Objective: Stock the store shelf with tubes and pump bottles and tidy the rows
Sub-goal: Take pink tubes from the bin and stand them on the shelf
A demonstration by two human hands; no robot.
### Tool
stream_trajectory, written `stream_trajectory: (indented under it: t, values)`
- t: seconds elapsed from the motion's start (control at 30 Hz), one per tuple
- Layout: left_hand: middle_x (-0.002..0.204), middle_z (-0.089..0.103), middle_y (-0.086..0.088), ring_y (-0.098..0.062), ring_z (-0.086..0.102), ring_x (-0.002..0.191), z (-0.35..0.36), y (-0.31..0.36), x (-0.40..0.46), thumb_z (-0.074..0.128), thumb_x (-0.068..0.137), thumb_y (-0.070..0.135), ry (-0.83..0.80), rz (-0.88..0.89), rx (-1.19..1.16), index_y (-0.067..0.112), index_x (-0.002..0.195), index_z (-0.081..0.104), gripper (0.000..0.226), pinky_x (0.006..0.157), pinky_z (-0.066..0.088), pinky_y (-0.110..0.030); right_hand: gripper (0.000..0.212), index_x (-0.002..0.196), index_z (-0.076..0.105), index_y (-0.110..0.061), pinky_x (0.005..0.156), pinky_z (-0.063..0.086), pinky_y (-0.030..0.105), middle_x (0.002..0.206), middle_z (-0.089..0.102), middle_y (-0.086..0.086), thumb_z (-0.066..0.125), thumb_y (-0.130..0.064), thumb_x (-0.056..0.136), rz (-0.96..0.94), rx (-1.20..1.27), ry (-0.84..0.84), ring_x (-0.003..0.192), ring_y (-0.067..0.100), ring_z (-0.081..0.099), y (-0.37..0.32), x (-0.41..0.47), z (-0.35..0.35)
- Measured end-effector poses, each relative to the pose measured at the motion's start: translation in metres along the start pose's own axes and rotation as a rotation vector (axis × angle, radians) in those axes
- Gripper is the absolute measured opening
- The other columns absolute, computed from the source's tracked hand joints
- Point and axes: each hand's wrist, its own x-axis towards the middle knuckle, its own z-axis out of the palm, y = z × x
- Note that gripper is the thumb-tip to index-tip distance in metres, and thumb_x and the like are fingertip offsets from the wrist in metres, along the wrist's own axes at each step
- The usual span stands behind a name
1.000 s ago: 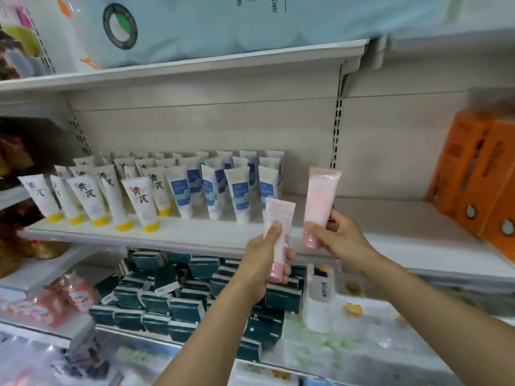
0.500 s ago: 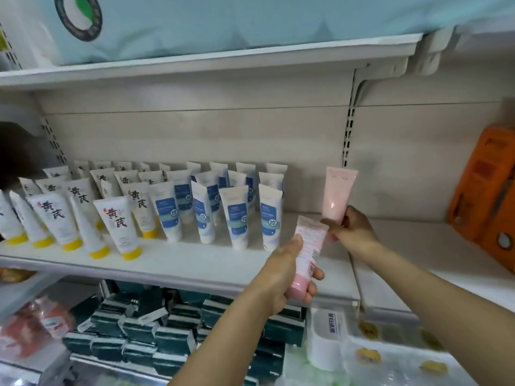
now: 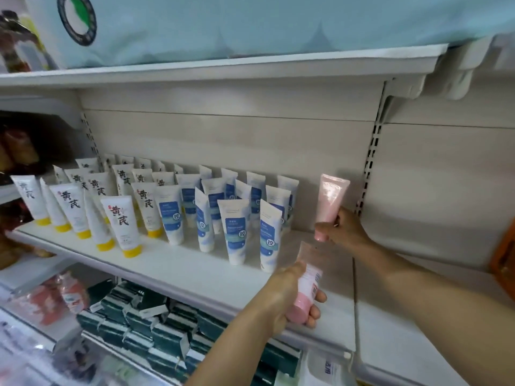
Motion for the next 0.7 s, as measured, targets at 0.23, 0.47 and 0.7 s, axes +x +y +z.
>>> stream_trajectory:
  t: [0.23, 0.47, 0.7]
  values:
    - [0.072, 0.063, -0.012, -0.020, 0.050, 0.043, 0.004, -0.001, 0.007, 0.029, 0.106, 0.038, 0.055, -0.014, -0.008, 0.011, 0.109, 0.047, 0.034, 0.037, 0.043, -0.022, 0.046, 0.120, 0.059, -0.003, 0.082, 0.056, 0.043, 0.110, 0.069, 0.018, 0.076, -0.007, 0.078, 0.031, -0.092, -0.026, 0.093, 0.032, 0.068, 0.020, 0.023, 0.015]
    - [0.072, 0.064, -0.012, -0.019, 0.052, 0.042, 0.006, -0.001, 0.012, 0.030, 0.105, 0.039, 0.074, -0.013, -0.022, 0.010, 0.116, 0.046, 0.034, 0.036, 0.044, -0.023, 0.045, 0.120, 0.059, -0.002, 0.084, 0.056, 0.044, 0.112, 0.068, 0.017, 0.076, -0.010, 0.080, 0.007, -0.095, -0.016, 0.092, 0.029, 0.066, 0.023, 0.032, 0.017]
    - [0.075, 0.065, -0.013, -0.020, 0.053, 0.044, 0.006, -0.003, 0.017, 0.031, 0.105, 0.040, 0.085, 0.000, -0.035, 0.012, 0.122, 0.043, 0.036, 0.036, 0.044, -0.023, 0.044, 0.120, 0.060, -0.005, 0.078, 0.055, 0.038, 0.112, 0.068, 0.015, 0.077, -0.010, 0.079, 0.009, -0.090, -0.013, 0.092, 0.028, 0.066, 0.025, 0.034, 0.020]
